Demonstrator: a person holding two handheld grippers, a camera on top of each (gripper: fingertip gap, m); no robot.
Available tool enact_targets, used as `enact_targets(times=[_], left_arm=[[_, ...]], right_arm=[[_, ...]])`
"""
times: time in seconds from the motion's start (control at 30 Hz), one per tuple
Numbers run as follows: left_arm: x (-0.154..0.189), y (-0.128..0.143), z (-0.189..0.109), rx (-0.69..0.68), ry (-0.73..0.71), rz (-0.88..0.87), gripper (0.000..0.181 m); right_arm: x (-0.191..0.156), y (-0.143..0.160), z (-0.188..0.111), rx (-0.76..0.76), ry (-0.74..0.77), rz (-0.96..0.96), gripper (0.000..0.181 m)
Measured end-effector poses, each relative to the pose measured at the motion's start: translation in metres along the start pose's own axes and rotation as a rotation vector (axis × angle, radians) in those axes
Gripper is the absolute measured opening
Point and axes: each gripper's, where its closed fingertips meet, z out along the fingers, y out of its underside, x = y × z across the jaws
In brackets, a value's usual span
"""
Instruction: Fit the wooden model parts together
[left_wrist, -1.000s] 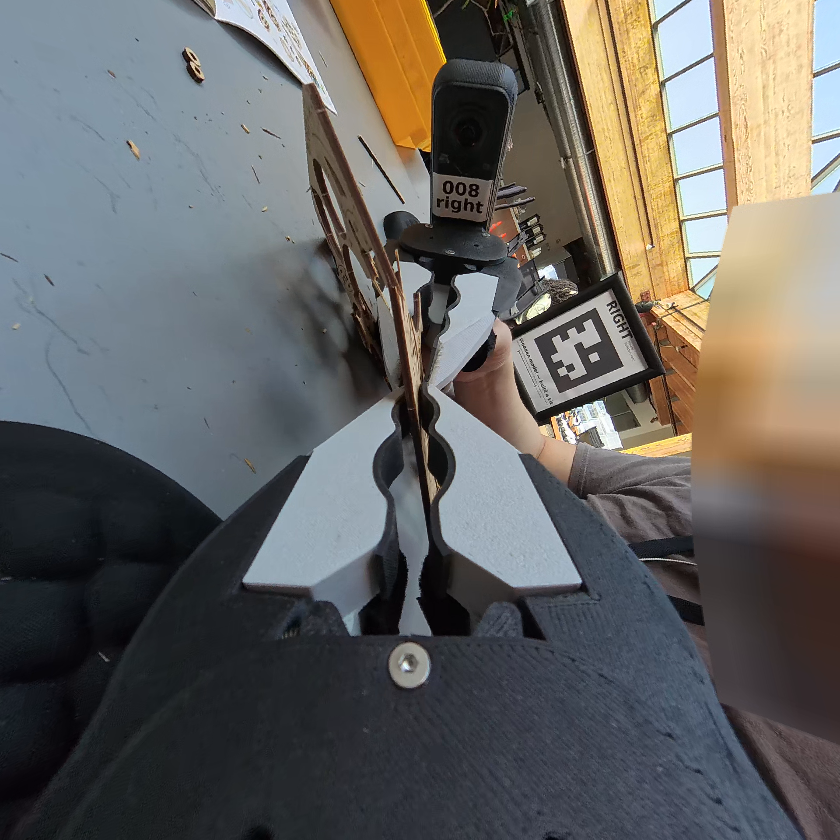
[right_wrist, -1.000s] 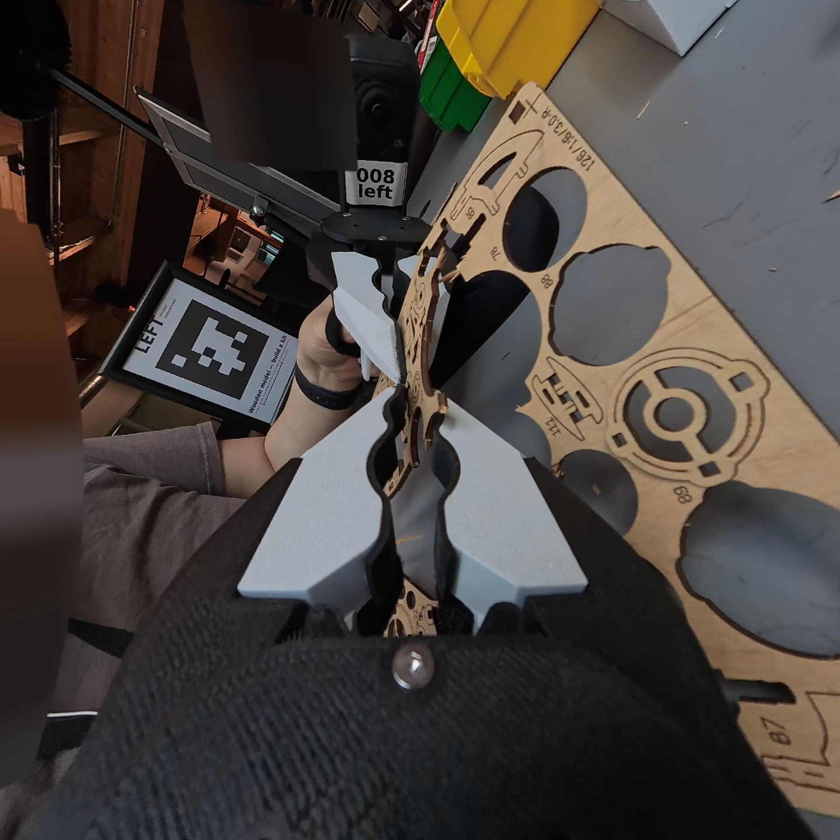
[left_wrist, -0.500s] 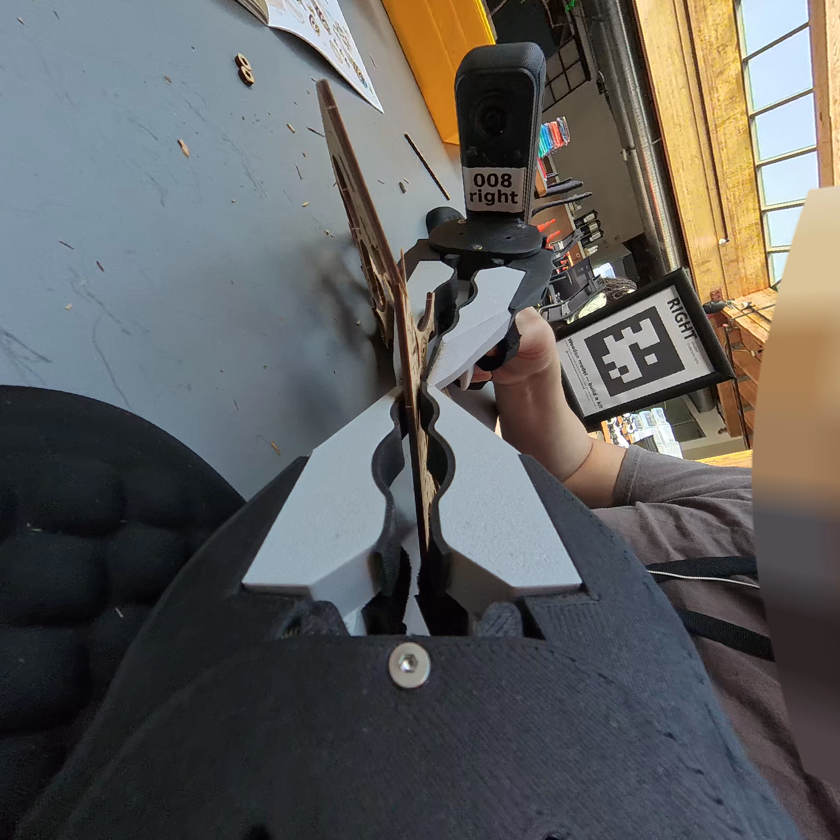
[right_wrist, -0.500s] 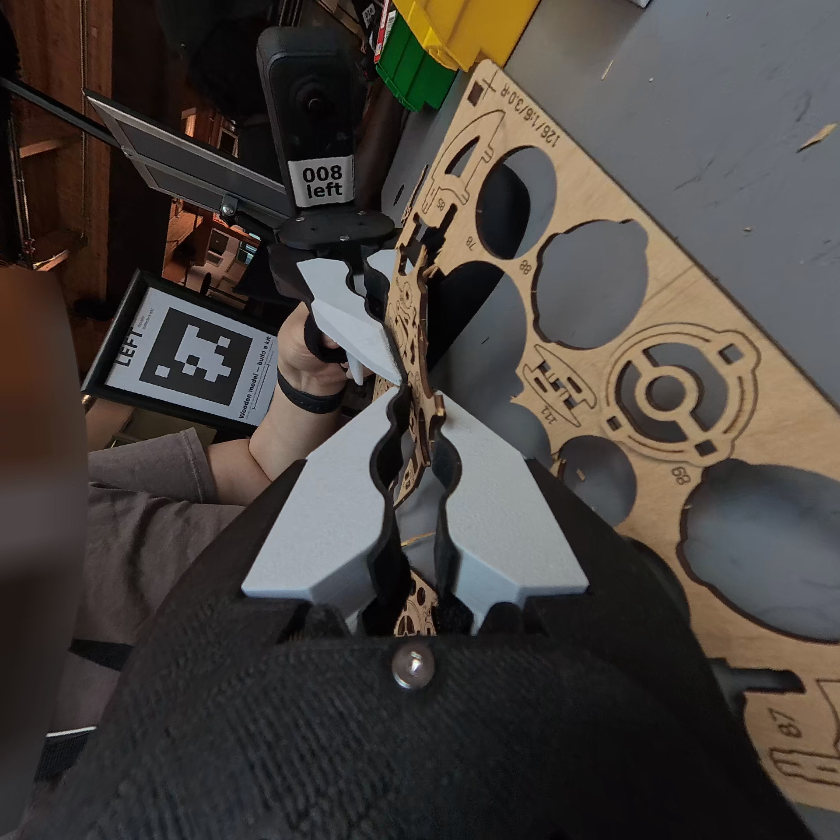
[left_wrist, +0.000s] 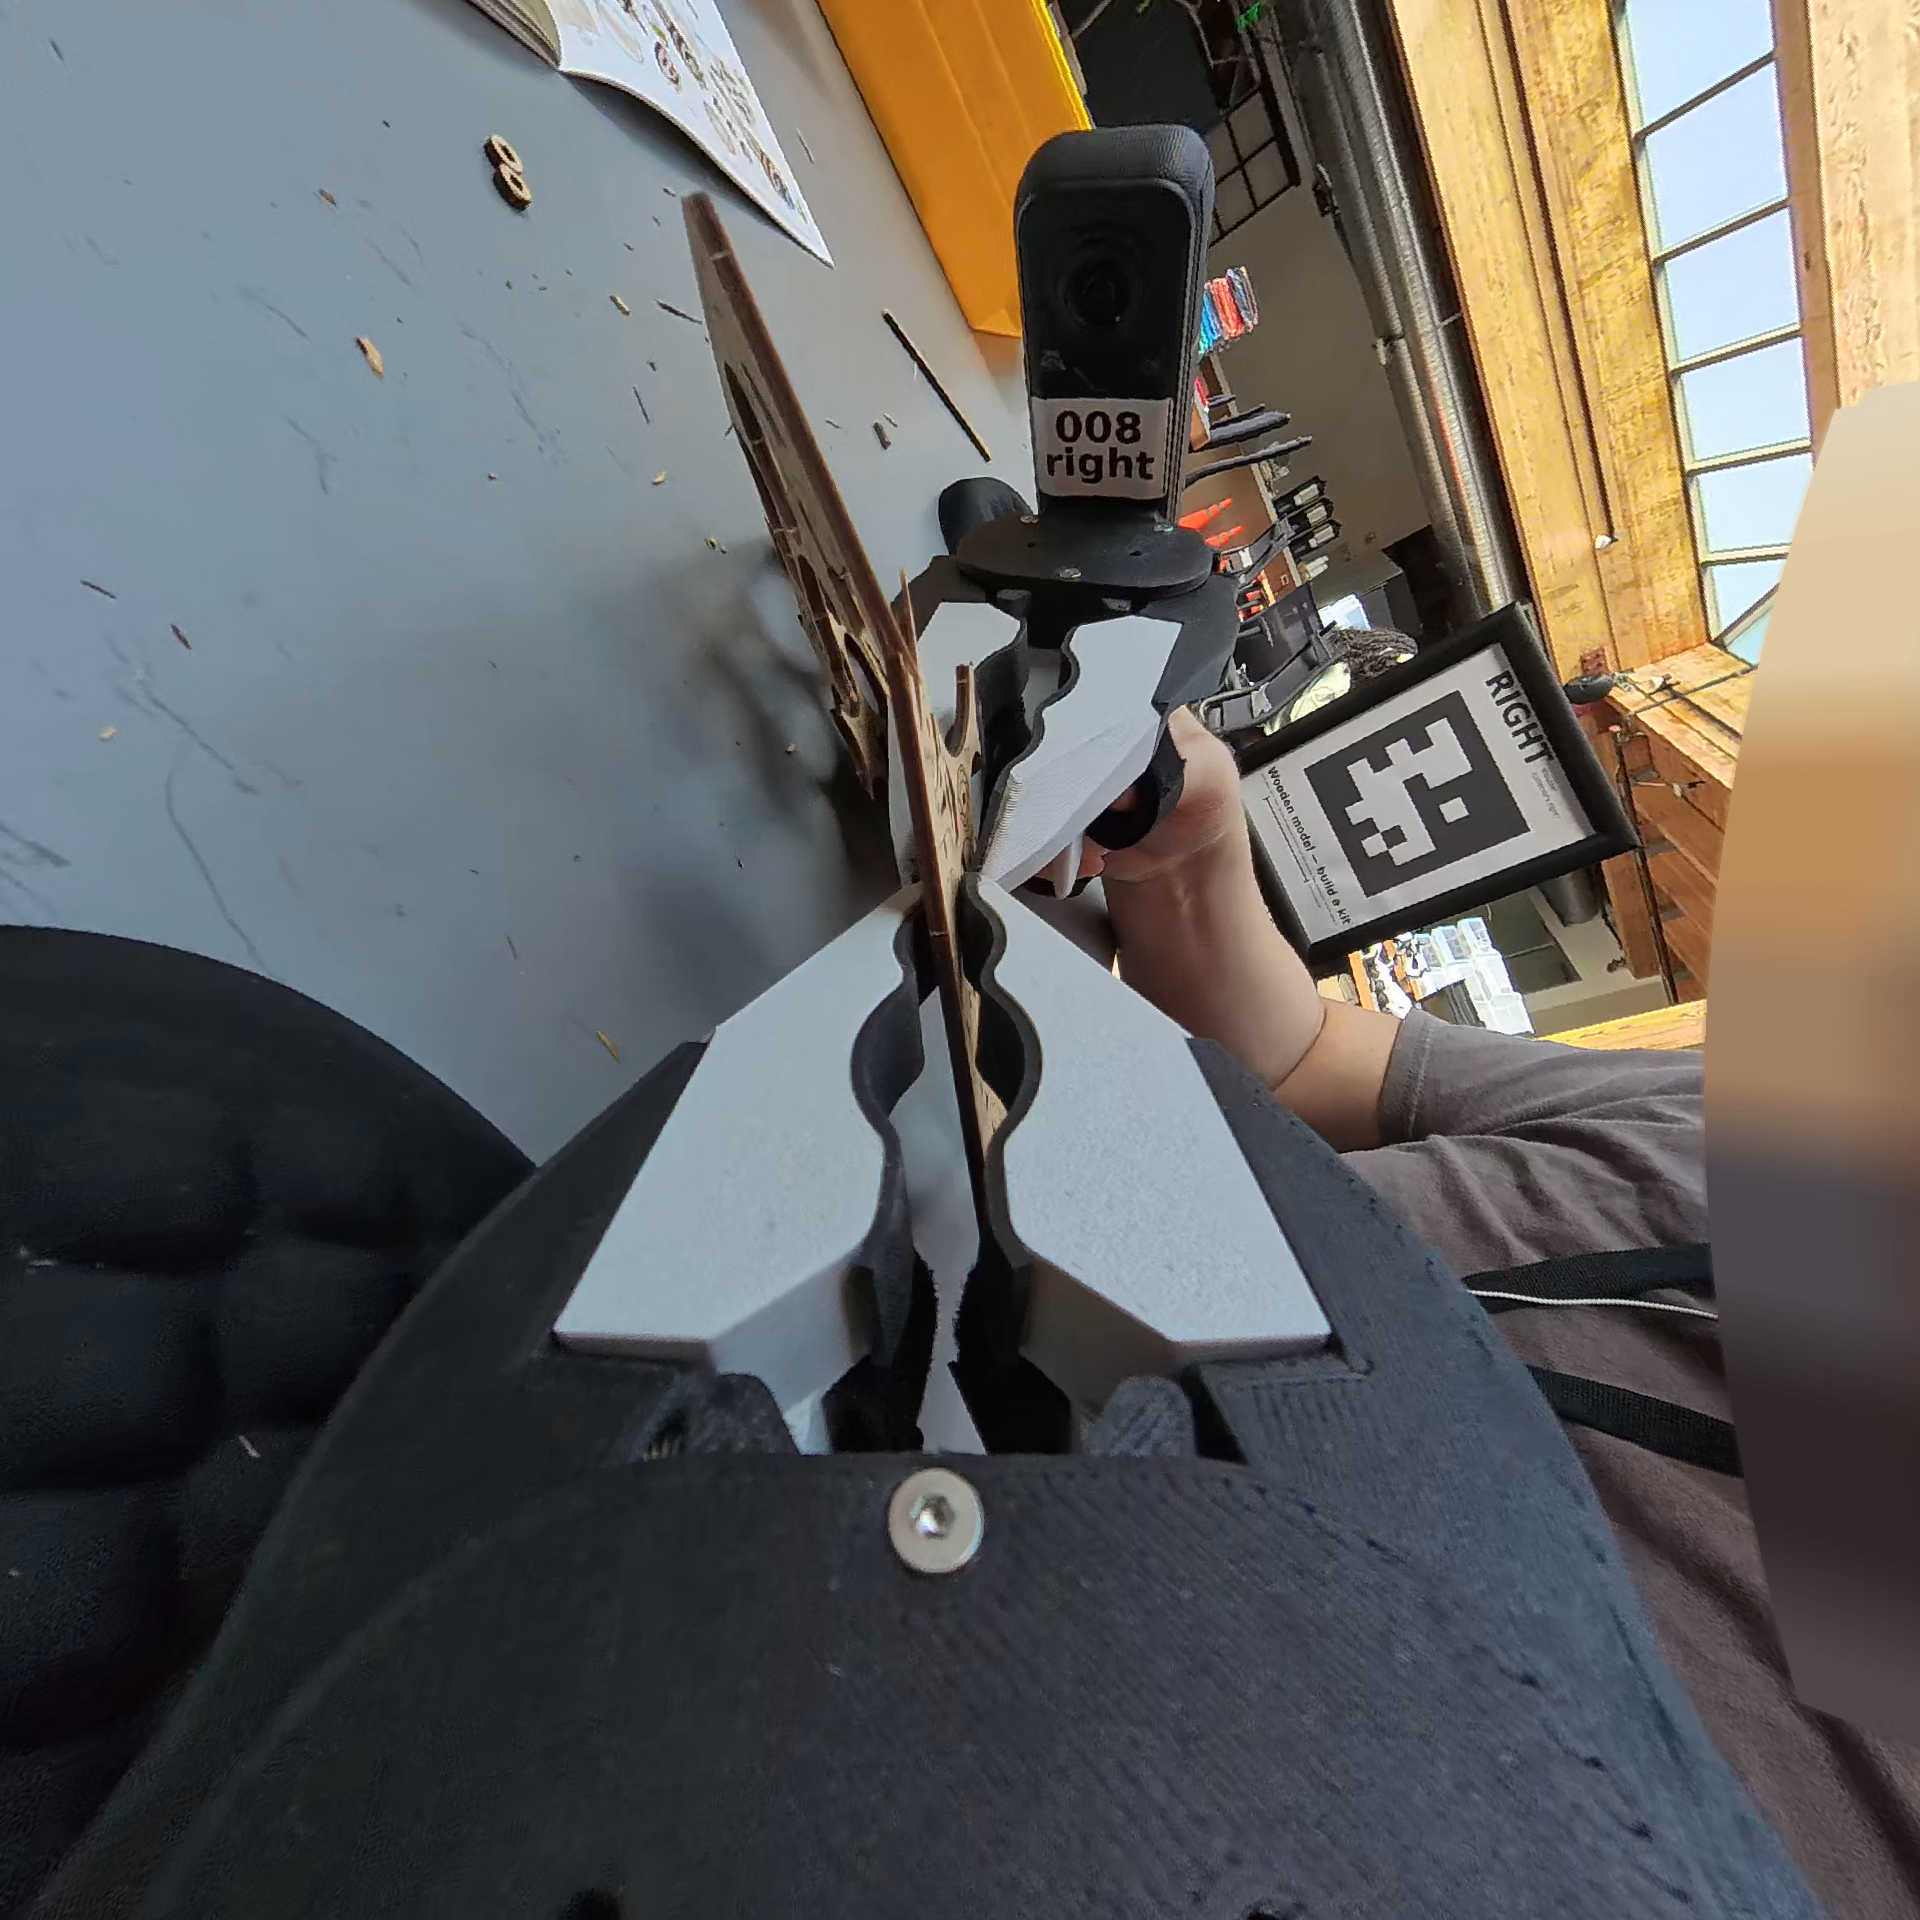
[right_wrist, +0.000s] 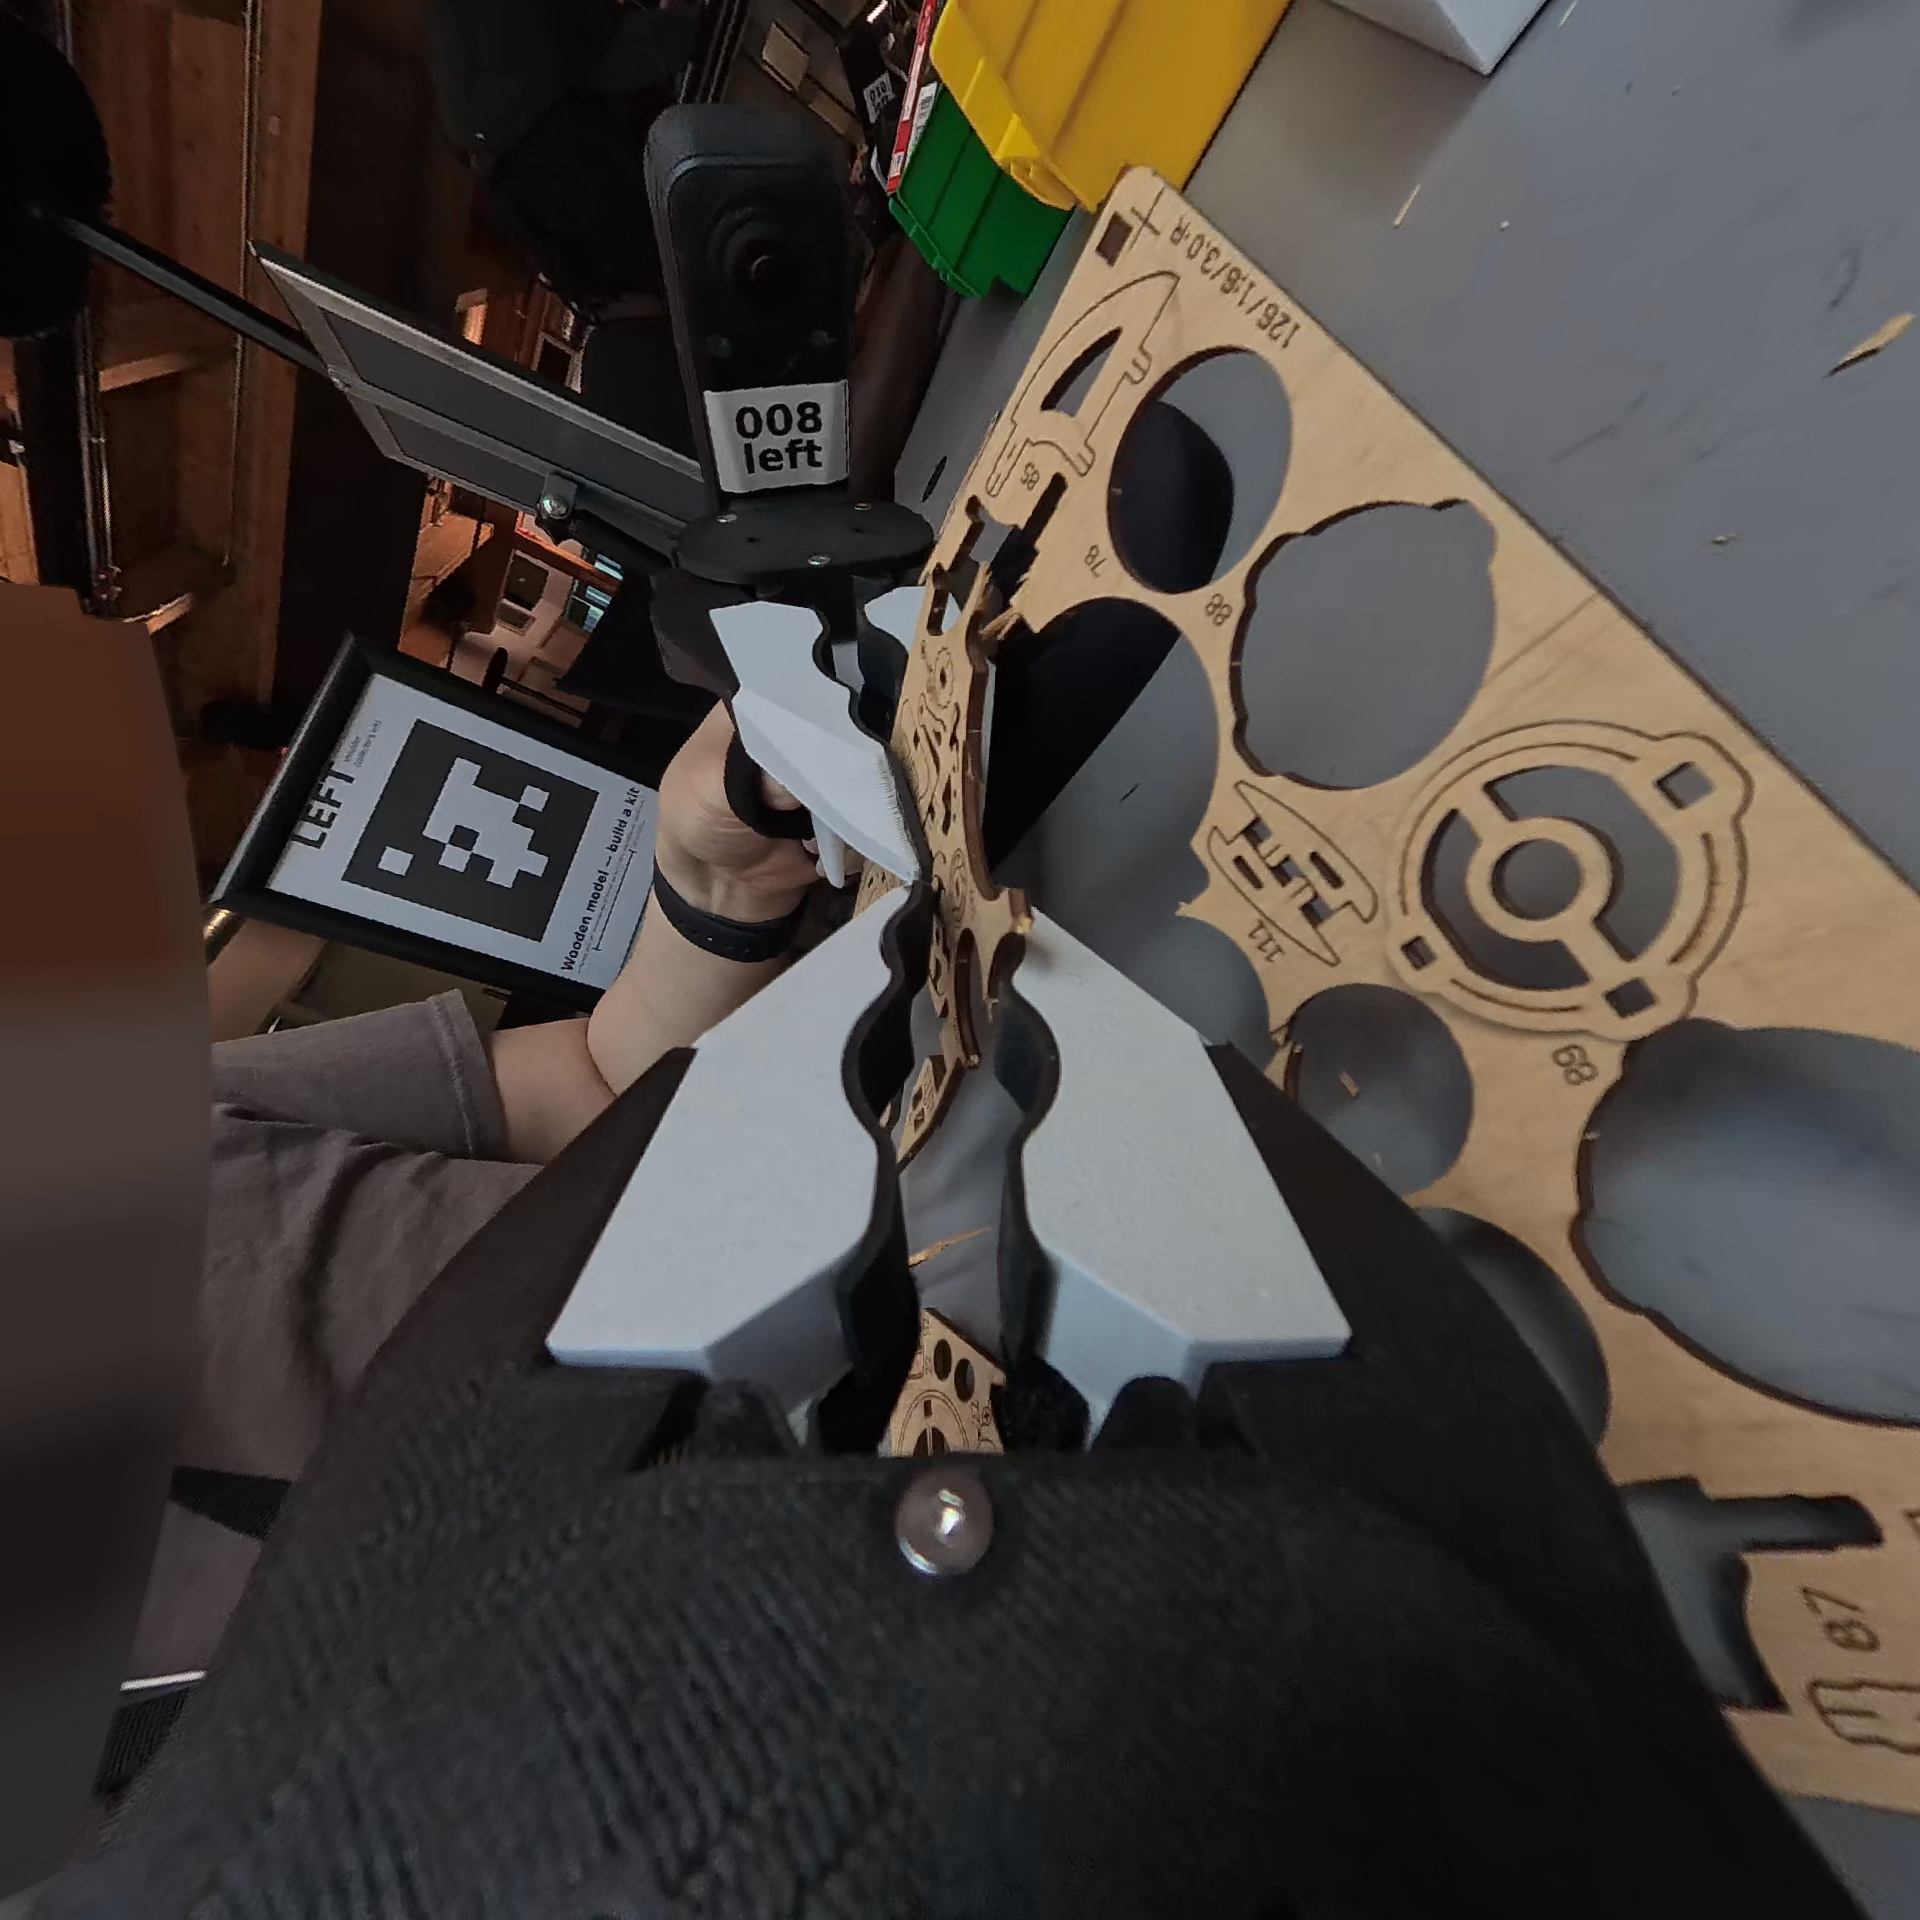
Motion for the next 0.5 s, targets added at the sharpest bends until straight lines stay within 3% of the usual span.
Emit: enact_targets(times=[0.5], left_arm=[[-0.0044, 0.0032, -0.0005, 0.012, -0.067, 0.021, 0.001]], right_arm=[[0.0046, 0.0013, 0.0016, -0.007, 0.048, -0.041, 0.006]])
